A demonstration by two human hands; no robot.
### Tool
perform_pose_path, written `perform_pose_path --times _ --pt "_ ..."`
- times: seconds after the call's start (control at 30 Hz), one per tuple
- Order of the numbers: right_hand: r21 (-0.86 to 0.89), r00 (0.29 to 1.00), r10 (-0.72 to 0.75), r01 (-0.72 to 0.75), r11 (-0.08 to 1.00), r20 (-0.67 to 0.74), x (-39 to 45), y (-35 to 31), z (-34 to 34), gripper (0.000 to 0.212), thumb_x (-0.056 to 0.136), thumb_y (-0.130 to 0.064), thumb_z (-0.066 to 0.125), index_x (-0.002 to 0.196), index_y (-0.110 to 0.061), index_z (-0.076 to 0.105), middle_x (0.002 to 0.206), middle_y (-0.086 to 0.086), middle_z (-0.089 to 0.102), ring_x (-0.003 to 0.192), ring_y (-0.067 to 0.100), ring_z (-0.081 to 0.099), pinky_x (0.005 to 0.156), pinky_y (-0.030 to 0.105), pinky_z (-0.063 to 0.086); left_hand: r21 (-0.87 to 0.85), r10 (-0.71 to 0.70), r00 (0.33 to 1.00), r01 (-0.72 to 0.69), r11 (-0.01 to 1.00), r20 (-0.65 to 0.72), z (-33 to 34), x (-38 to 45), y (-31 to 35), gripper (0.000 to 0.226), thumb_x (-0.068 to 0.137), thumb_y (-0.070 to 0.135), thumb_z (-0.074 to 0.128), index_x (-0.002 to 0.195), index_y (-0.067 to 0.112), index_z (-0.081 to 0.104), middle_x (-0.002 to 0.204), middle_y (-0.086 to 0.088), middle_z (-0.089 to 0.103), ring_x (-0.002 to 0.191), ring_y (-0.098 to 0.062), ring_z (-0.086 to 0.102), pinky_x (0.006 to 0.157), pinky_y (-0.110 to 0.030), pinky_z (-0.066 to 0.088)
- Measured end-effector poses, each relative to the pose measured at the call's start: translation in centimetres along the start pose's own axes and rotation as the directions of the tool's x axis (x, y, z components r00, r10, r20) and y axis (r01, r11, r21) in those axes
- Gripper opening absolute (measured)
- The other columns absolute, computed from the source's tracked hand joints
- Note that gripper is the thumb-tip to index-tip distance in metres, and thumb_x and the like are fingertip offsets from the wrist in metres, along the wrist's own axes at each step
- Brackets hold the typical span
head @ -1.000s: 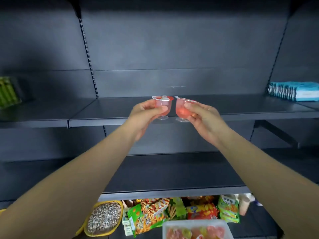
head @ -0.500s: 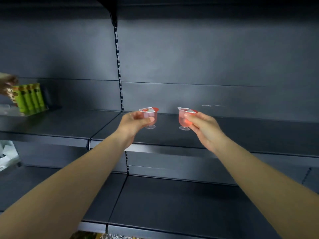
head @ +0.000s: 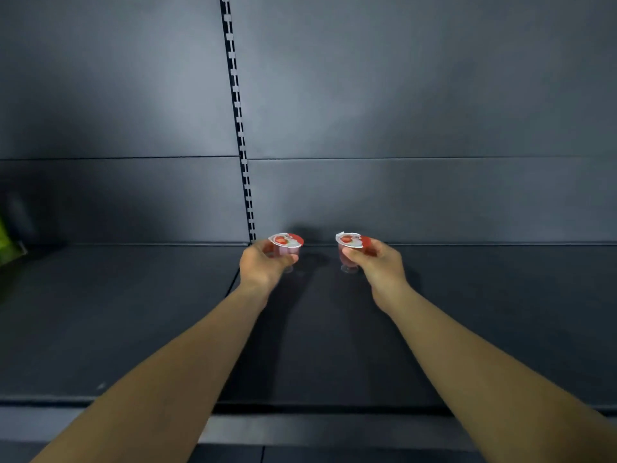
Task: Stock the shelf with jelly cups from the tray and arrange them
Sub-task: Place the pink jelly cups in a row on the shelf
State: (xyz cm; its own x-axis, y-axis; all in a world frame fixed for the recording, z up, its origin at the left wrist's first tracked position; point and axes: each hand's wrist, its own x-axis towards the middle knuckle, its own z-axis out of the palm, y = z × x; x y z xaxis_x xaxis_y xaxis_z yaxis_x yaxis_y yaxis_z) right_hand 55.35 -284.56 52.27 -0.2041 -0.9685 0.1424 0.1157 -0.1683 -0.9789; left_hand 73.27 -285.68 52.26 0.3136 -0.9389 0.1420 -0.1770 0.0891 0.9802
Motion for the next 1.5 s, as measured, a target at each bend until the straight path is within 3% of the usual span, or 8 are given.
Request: perform_pose_path --times 0.3,0.7,0.83,0.93,1.0,1.2,1.4,1.5 --pt "-0.200 0.989 -0.032 0.060 0.978 0.142 5.7 2.3 2.5 0.031 0.079 -0.003 0.073 0.106 -0.017 0.066 0.100 -0.004 0.071 0.094 0.009 0.066 0.085 0.021 0.051 0.041 -0.012 1.000 0.012 0.999 0.006 0.9 5.0 -2.0 0.036 0.070 0.009 0.080 0.103 0.012 0.067 0.093 0.000 0.067 0.079 -0.009 0.060 0.063 -0.011 0.040" --pt "-0.283 0.990 -0.008 0.048 0.958 0.143 6.8 3.2 2.6 0.034 0.076 0.001 0.074 0.104 -0.018 0.066 0.099 -0.001 0.070 0.096 0.015 0.066 0.095 0.033 0.050 0.119 0.011 1.000 -0.012 0.993 0.013 1.0 5.4 -2.2 0.038 0.071 0.015 0.080 0.107 0.012 0.068 0.097 -0.001 0.070 0.094 -0.017 0.065 0.080 -0.023 0.046" --pt "-0.370 0.986 0.000 0.062 0.927 0.168 6.4 2.4 1.6 0.041 0.077 -0.004 0.074 0.116 -0.008 0.062 0.114 0.005 0.067 0.101 0.016 0.063 0.097 0.031 0.048 0.366 0.017 0.997 -0.046 0.930 0.082 0.3 4.4 -1.0 0.038 0.076 0.022 0.077 0.111 0.013 0.064 0.098 0.000 0.065 0.094 -0.016 0.060 0.081 -0.024 0.042" --pt "-0.633 0.971 0.010 0.147 0.761 0.237 5.7 -0.2 -1.2 0.061 0.079 -0.021 0.076 0.133 -0.007 0.050 0.133 0.007 0.054 0.120 0.019 0.054 0.103 0.031 0.041 0.664 -0.031 0.988 -0.079 0.744 0.151 -1.6 3.6 1.5 0.048 0.080 0.035 0.072 0.114 0.005 0.058 0.111 -0.010 0.061 0.097 -0.023 0.054 0.081 -0.029 0.040" --pt "-0.796 0.948 0.002 0.267 0.544 0.319 4.7 -3.0 -3.7 0.068 0.082 -0.033 0.072 0.140 -0.012 0.042 0.142 0.006 0.044 0.129 0.021 0.044 0.105 0.030 0.035 0.798 -0.045 0.965 -0.186 0.573 0.258 -2.6 2.4 3.9 0.055 0.080 0.043 0.069 0.116 0.003 0.056 0.120 -0.014 0.058 0.102 -0.027 0.054 0.082 -0.032 0.041" --pt "-0.915 0.917 0.078 0.396 -0.069 0.391 -1.8 -11.2 -9.6 0.083 0.082 -0.062 0.057 0.148 -0.020 0.027 0.149 0.007 0.032 0.139 0.029 0.025 0.111 0.042 0.029 0.870 -0.081 0.871 -0.469 0.155 0.484 -2.3 -5.4 11.0 0.062 0.081 0.045 0.066 0.132 0.017 0.046 0.130 -0.007 0.043 0.121 -0.027 0.046 0.098 -0.034 0.040" --pt "-0.919 0.928 0.044 0.372 -0.127 0.370 -12.8 -14.6 -15.6 0.084 0.082 -0.066 0.054 0.148 -0.021 0.027 0.151 0.008 0.030 0.140 0.029 0.025 0.112 0.044 0.027 0.816 -0.005 0.819 -0.572 0.081 0.574 -0.3 -17.4 13.5 0.057 0.082 0.042 0.068 0.129 0.018 0.048 0.128 -0.010 0.044 0.116 -0.030 0.048 0.094 -0.032 0.041" --pt "-0.923 0.928 0.024 0.373 -0.094 0.373 -18.7 -14.7 -19.3 0.084 0.081 -0.063 0.057 0.147 -0.019 0.029 0.151 0.009 0.031 0.139 0.031 0.026 0.112 0.045 0.027 0.803 0.007 0.806 -0.590 0.079 0.592 0.5 -24.1 13.3 0.069 0.084 0.045 0.064 0.142 0.019 0.036 0.147 -0.009 0.031 0.133 -0.029 0.034 0.109 -0.043 0.032"
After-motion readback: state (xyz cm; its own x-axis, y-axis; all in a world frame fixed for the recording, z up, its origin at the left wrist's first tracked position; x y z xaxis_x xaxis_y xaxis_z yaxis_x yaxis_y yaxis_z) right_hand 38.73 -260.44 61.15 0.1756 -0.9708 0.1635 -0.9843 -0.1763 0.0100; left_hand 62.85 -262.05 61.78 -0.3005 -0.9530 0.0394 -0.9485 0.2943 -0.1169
